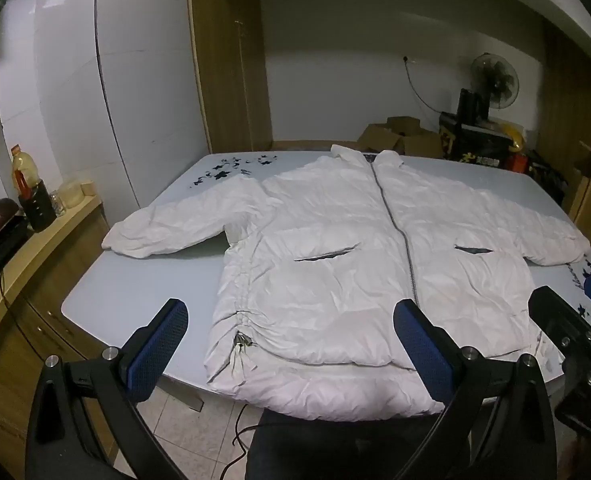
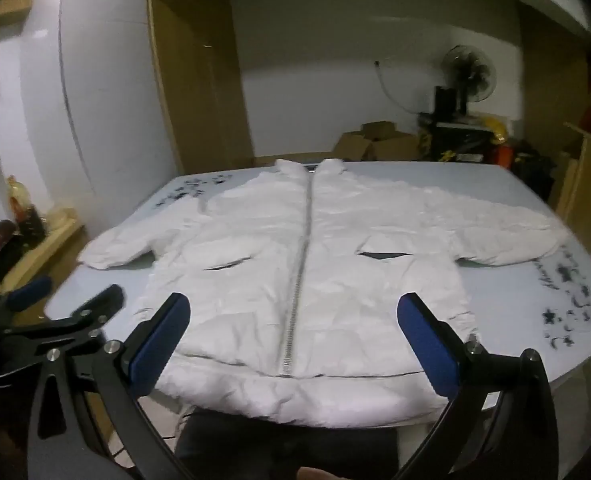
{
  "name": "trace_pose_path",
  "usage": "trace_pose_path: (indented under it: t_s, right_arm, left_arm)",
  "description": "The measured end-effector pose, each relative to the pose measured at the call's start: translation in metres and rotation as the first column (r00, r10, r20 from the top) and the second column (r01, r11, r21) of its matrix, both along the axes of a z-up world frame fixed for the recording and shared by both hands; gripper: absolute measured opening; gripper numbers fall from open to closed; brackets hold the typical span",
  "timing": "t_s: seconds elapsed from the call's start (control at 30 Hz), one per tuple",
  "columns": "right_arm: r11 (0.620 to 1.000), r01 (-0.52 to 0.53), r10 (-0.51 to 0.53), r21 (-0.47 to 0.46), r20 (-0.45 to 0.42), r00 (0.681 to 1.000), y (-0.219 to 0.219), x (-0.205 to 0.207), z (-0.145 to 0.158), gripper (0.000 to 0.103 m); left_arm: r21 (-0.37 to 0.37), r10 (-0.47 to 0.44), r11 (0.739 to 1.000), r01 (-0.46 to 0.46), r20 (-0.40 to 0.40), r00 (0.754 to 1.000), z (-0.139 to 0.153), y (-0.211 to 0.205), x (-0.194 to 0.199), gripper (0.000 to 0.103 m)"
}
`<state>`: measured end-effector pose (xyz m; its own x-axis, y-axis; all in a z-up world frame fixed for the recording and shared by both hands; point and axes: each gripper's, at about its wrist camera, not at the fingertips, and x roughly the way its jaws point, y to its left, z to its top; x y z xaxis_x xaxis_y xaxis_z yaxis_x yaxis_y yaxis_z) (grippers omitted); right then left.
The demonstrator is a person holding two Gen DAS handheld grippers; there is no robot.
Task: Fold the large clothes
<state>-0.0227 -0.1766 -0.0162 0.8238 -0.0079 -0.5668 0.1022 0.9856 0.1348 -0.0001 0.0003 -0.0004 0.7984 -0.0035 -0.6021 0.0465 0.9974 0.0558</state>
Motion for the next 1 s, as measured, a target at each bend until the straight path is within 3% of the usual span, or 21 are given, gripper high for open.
trace_pose_path:
  t_s: [1.0]
  right_arm:
    - [0.998, 0.029, -0.029, -0.047, 0.002, 1.000, 0.0030, -0.0025, 0.0002, 0.103]
  left_arm:
    - [0.006, -0.002, 1.000, 0.002, -0.004, 1.000, -0.0064, -0.0055, -0.0001, 0.103]
